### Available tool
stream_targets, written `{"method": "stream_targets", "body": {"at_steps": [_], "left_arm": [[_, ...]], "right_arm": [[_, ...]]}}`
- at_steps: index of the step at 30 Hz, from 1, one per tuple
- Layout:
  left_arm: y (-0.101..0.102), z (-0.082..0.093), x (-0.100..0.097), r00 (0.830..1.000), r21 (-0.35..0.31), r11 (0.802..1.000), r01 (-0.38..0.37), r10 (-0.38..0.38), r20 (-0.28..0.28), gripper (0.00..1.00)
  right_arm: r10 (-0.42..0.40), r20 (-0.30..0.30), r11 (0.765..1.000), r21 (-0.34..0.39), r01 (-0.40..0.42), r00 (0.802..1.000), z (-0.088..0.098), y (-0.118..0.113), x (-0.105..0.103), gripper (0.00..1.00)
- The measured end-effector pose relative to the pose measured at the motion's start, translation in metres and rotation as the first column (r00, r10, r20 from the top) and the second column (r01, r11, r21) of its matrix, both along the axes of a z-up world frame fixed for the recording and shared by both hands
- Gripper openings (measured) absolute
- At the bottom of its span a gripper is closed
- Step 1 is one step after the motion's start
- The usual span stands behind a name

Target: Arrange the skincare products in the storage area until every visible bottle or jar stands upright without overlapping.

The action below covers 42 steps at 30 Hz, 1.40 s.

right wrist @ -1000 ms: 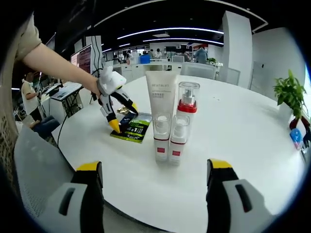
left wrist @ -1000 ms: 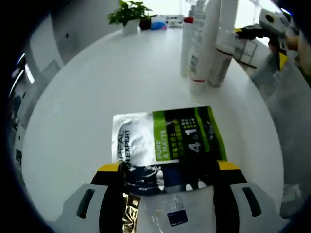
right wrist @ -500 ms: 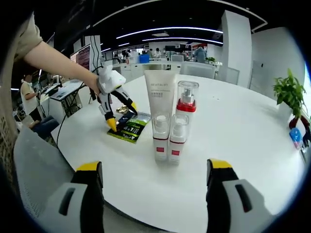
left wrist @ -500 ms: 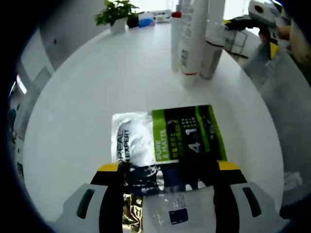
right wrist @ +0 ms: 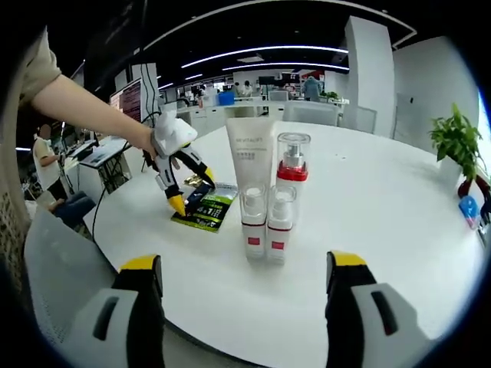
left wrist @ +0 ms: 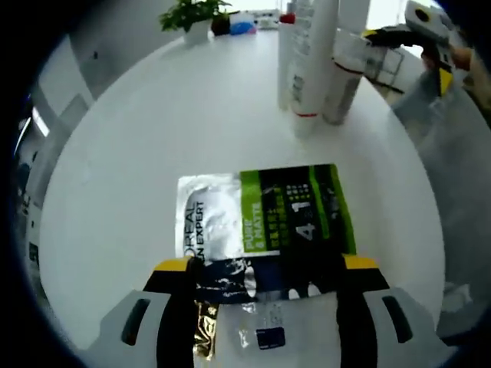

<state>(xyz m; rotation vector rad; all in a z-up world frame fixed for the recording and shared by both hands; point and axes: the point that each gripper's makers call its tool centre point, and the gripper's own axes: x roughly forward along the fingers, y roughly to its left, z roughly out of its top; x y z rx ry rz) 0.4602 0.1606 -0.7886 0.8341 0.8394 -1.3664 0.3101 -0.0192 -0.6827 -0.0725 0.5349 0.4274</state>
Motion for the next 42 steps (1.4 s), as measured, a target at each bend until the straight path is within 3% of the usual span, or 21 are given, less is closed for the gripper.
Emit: {"method": "stream_targets", "body": {"at_steps": [5,9,12,16,19,24,25,27,30,33,36,38,40,42], "left_arm": [[0.002,0.006,-0.013,0.999,0.007,0.999,-0.051,0.051,-0.01,0.75],[0.001,0.009,-0.025,0.988,-0.015,0.99,-0.142,0.141,-0.056,0.87],[0.006,0.009,-0.03,0.973,-0.002,0.975,-0.222,0.221,-0.063,0.88],[0.008,0.013,-0.041,0.93,0.012,0.938,-0.347,0.346,-0.123,0.89],[0.007,0.02,-0.046,0.904,-0.028,0.91,-0.413,0.406,-0.132,0.9],[0.01,0.026,-0.052,0.858,-0.025,0.865,-0.5,0.492,-0.147,0.92],[0.009,0.027,-0.052,0.845,-0.037,0.852,-0.523,0.512,-0.153,0.91],[0.006,0.032,-0.049,0.8,-0.072,0.803,-0.592,0.574,-0.175,0.9],[0.001,0.04,-0.044,0.717,-0.122,0.711,-0.692,0.661,-0.221,0.89],[-0.001,0.041,-0.041,0.666,-0.141,0.653,-0.744,0.709,-0.232,0.9],[-0.004,0.039,-0.042,0.651,-0.136,0.639,-0.757,0.725,-0.225,0.91],[-0.008,0.038,-0.042,0.633,-0.137,0.619,-0.773,0.744,-0.211,0.91],[-0.013,0.037,-0.041,0.607,-0.143,0.59,-0.795,0.765,-0.214,0.91],[-0.018,0.036,-0.039,0.561,-0.15,0.54,-0.828,0.797,-0.225,0.92]], "right_arm": [[-0.001,0.011,1.0,0.024,0.001,1.0,0.004,0.002,0.0,0.88],[0.004,0.021,1.0,0.027,-0.005,1.0,0.006,0.004,0.0,0.88],[0.009,0.03,0.999,0.033,-0.01,1.0,0.009,0.005,0.0,0.88],[0.011,0.041,0.999,0.044,-0.013,0.999,0.011,0.006,0.0,0.88],[0.008,0.045,0.998,0.066,-0.011,0.999,0.014,0.006,0.0,0.87],[-0.006,0.054,0.994,0.106,0.0,0.999,0.018,0.004,0.001,0.87],[-0.008,0.055,0.994,0.11,0.001,0.998,0.018,0.003,0.001,0.87],[-0.013,0.054,0.992,0.124,0.006,0.998,0.019,0.003,0.002,0.87],[-0.004,0.062,0.992,0.126,-0.004,0.998,0.02,0.005,0.001,0.87],[0.007,0.068,0.992,0.124,-0.015,0.998,0.021,0.007,0.001,0.86],[0.006,0.073,0.992,0.129,-0.015,0.997,0.021,0.007,0.001,0.86],[0.003,0.076,0.991,0.131,-0.013,0.997,0.021,0.006,0.002,0.86],[0.004,0.078,0.991,0.132,-0.015,0.997,0.022,0.006,0.002,0.86],[0.009,0.079,0.991,0.13,-0.019,0.997,0.022,0.007,0.001,0.86]]}}
